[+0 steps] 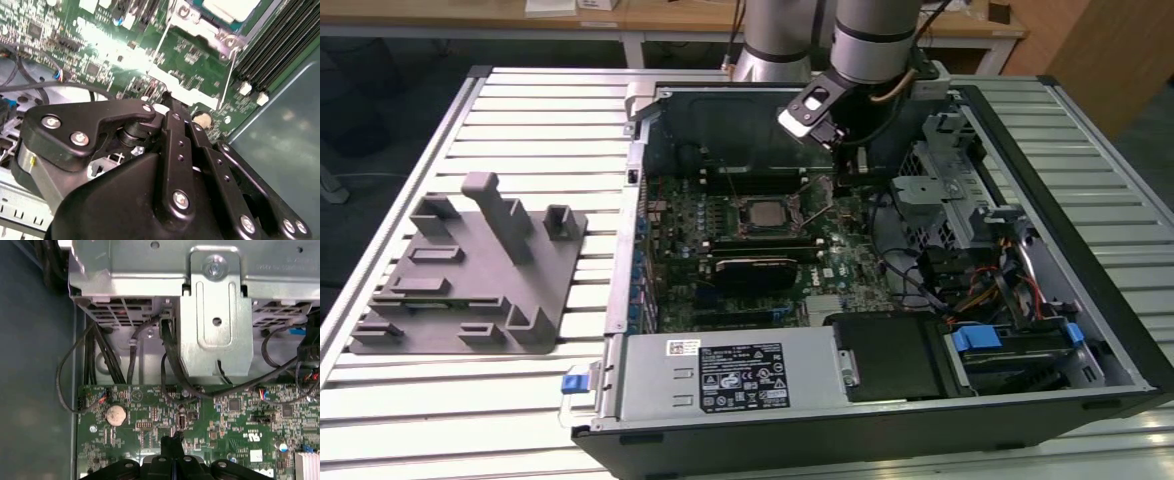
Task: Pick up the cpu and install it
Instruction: 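Close the cpu cover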
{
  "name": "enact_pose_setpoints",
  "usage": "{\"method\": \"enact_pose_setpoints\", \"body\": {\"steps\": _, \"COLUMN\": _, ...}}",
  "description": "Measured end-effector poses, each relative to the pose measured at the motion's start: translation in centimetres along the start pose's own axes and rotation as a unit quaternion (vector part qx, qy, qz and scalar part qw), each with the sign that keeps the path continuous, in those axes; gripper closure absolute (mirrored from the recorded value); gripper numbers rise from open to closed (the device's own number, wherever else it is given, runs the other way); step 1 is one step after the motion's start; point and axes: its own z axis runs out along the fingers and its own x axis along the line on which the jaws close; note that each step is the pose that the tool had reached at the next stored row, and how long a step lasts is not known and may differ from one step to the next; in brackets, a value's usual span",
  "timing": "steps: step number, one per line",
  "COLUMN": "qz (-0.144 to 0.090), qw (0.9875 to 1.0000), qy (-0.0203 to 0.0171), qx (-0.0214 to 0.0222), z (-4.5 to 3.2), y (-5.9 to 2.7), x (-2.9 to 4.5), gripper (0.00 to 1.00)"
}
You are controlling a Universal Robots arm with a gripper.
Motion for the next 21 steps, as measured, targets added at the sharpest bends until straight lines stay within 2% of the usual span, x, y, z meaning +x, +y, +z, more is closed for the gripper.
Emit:
{"method": "enact_pose_setpoints", "body": {"steps": 11, "qz": 0.002, "qw": 1.0, "qy": 0.0009, "qx": 0.0, "z": -0.2, "y": -3.56, "x": -0.05, "gripper": 0.89}}
{"method": "enact_pose_setpoints", "body": {"steps": 14, "qz": 0.002, "qw": 1.0, "qy": 0.0009, "qx": 0.0, "z": -0.22, "y": -3.96, "x": -0.06, "gripper": 0.89}}
{"method": "enact_pose_setpoints", "body": {"steps": 19, "qz": 0.002, "qw": 1.0, "qy": 0.001, "qx": 0.0, "z": -0.23, "y": -4.06, "x": -0.06, "gripper": 0.89}}
{"method": "enact_pose_setpoints", "body": {"steps": 21, "qz": 0.002, "qw": 1.0, "qy": 0.0011, "qx": 0.0001, "z": -0.25, "y": -4.4, "x": -0.07, "gripper": 0.89}}
